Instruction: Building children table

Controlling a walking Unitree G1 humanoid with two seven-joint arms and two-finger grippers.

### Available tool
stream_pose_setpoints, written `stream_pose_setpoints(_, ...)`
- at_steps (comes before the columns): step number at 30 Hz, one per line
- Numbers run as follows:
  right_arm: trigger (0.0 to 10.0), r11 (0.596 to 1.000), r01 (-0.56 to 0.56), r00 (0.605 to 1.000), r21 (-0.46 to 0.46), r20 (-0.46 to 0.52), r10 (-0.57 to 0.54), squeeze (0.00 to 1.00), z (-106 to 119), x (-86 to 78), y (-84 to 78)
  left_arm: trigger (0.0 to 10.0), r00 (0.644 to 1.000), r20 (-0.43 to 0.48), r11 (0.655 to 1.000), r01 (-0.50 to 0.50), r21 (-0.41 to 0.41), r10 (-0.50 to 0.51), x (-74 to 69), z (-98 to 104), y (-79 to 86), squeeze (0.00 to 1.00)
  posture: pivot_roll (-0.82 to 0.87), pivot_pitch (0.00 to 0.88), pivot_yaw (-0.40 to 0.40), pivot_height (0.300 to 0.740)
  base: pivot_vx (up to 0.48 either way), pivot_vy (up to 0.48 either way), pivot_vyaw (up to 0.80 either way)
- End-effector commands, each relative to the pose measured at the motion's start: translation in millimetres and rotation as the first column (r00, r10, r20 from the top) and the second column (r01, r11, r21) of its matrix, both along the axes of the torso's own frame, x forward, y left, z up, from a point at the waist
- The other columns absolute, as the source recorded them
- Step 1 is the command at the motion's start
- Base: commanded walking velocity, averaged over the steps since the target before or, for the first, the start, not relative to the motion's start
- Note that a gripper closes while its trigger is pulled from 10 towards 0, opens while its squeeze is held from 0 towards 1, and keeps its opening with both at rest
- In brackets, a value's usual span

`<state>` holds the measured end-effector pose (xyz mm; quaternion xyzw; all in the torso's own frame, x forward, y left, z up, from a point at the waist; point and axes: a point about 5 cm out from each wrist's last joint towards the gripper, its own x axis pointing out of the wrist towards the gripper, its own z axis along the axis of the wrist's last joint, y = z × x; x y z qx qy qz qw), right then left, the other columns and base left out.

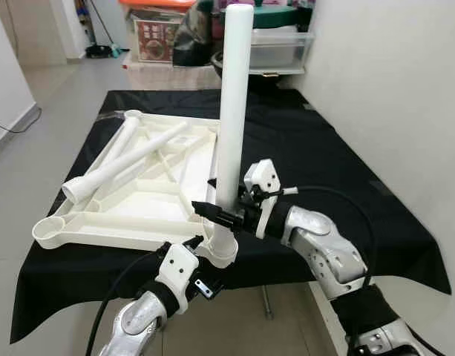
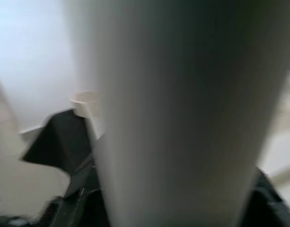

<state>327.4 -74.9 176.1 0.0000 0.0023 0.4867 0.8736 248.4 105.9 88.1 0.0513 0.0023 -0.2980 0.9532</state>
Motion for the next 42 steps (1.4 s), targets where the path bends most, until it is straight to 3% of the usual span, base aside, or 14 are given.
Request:
stream_pose_setpoints(1,0.0,0.989,0.147,0.989,-0.021,-0.023,-0.148,0.0,-5.8,13.4,-9.7,10.0,1.0,-0.011,1.0,-0.007,0.011,0.007,-2.0,-3.6,1.6,0.0,0.07,0.0,-0.095,0.74,0.0,0.0,0.0)
stream_pose_setpoints(5,0.0,0.82,0.566,0.816,-0.081,-0.085,-0.572,0.0,-18.2,38.4,-43.6,10.0,1.0,-0.014,1.0,-0.005,0.013,0.005,-2.8,-4.4,2.3,0.0,0.06,0.0,-0.087,0.74,0.0,0.0,0.0)
stream_pose_setpoints(7,0.0,0.561,0.818,0.563,-0.124,-0.023,-0.826,0.0,-21.3,41.5,-73.8,10.0,1.0,-0.015,1.0,-0.002,0.014,0.002,-2.8,-4.8,1.5,0.0,0.06,0.0,-0.085,0.74,0.0,0.0,0.0)
stream_pose_setpoints(9,0.0,0.52,0.848,0.519,-0.103,-0.033,-0.854,0.0,-19.7,37.5,-72.9,10.0,1.0,-0.015,1.0,-0.001,0.014,0.001,-2.3,-4.5,1.3,0.0,0.05,0.0,-0.077,0.74,0.0,0.0,0.0)
stream_pose_setpoints(12,0.0,0.538,0.842,0.534,-0.041,-0.073,-0.842,0.0,-11.7,18.9,-40.6,10.0,1.0,-0.014,1.0,0.008,0.01,-0.008,-0.9,-3.4,-1.0,0.0,0.04,0.0,-0.073,0.74,0.0,0.0,0.0)
stream_pose_setpoints(13,10.0,0.615,0.788,0.611,-0.025,-0.081,-0.787,0.0,-10.0,13.9,-22.0,10.0,1.0,-0.014,1.0,0.011,0.01,-0.011,-0.8,-3.5,-1.5,0.0,0.04,0.0,-0.072,0.74,0.0,0.0,0.0)
stream_pose_setpoints(17,10.0,0.772,0.625,0.78,0.114,-0.137,-0.611,0.0,-0.8,3.7,14.2,10.0,1.0,-0.016,1.0,0.016,0.008,-0.016,-0.5,-4.0,-2.5,0.0,0.04,0.0,-0.066,0.74,0.0,0.0,0.0)
stream_pose_setpoints(18,10.0,0.803,0.561,0.827,0.201,-0.167,-0.536,1.0,5.7,0.7,18.9,10.0,1.0,-0.015,1.0,0.017,0.009,-0.017,-0.3,-3.9,-2.6,0.0,0.04,0.0,-0.067,0.74,0.0,0.0,0.0)
stream_pose_setpoints(22,10.0,0.844,0.457,0.89,0.283,-0.154,-0.43,1.0,19.8,-2.0,20.7,10.0,1.0,-0.014,1.0,0.016,0.01,-0.016,0.4,-3.7,-1.8,0.0,0.04,0.0,-0.068,0.74,0.0,0.0,0.0)
stream_pose_setpoints(23,10.0,0.862,0.413,0.911,0.294,-0.136,-0.39,0.0,25.4,-4.0,21.2,10.0,1.0,-0.013,1.0,0.015,0.01,-0.015,0.6,-3.5,-1.3,0.0,0.04,0.0,-0.068,0.74,0.0,0.0,0.0)
stream_pose_setpoints(34,10.0,0.985,-0.05,0.995,0.164,0.092,0.035,0.0,47.0,-21.2,9.1,10.0,1.0,-0.008,1.0,0.015,0.011,-0.015,2.8,-3.5,-2.1,0.0,0.05,0.0,-0.079,0.74,0.0,0.0,0.0)
stream_pose_setpoints(35,6.2,0.992,-0.029,0.996,0.126,0.084,0.018,0.0,36.8,-16.6,8.8,10.0,1.0,-0.007,1.0,0.01,0.012,-0.009,2.4,-3.1,-1.3,0.0,0.07,0.0,-0.09,0.74,0.0,0.0,0.0)
stream_pose_setpoints(39,0.0,0.997,0.052,0.994,0.054,0.097,-0.057,0.0,20.6,-6.6,5.9,10.0,1.0,-0.005,1.0,-0.004,0.016,0.004,0.9,-3.0,2.5,0.0,0.08,0.0,-0.092,0.74,0.0,0.0,0.0)
stream_pose_setpoints(42,0.0,0.989,0.142,0.985,0.045,0.093,-0.146,0.0,18.2,-0.6,3.2,10.0,1.0,-0.006,1.0,-0.007,0.018,0.007,-0.4,-3.5,4.4,0.0,0.07,0.0,-0.087,0.74,0.0,0.0,0.0)
